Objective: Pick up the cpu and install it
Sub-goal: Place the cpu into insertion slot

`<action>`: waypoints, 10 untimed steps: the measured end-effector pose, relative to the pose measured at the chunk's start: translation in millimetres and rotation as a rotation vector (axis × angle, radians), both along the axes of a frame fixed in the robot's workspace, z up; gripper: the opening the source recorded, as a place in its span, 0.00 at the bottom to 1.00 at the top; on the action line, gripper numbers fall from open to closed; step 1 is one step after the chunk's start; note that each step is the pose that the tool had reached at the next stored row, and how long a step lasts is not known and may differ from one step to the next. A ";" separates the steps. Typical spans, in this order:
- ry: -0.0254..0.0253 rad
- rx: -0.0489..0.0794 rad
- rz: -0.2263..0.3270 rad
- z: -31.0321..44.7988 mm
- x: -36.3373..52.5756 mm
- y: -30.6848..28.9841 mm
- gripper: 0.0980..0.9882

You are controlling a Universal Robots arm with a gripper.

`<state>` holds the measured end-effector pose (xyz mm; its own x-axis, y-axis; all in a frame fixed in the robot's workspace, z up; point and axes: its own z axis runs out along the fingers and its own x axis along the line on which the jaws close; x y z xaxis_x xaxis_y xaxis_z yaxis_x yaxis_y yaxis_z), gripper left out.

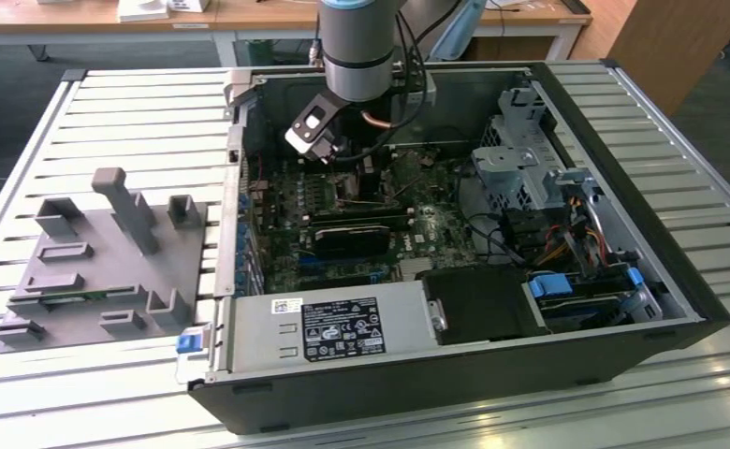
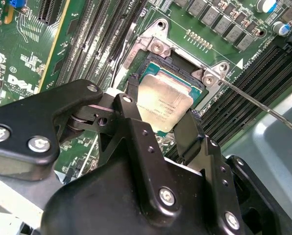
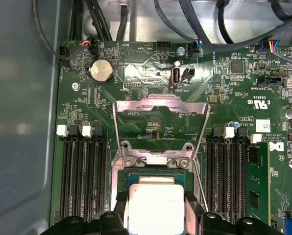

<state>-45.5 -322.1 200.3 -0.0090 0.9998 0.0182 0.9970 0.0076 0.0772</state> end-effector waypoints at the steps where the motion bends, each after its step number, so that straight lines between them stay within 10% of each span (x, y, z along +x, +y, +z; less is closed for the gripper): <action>1: 0.0000 0.000 0.000 -0.4 0.0 0.0 0.50; 10: 0.0000 0.000 0.000 -4.9 0.0 0.0 0.50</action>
<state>-45.5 -322.1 195.5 -0.0086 0.9998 0.0181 0.9970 0.0072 0.0772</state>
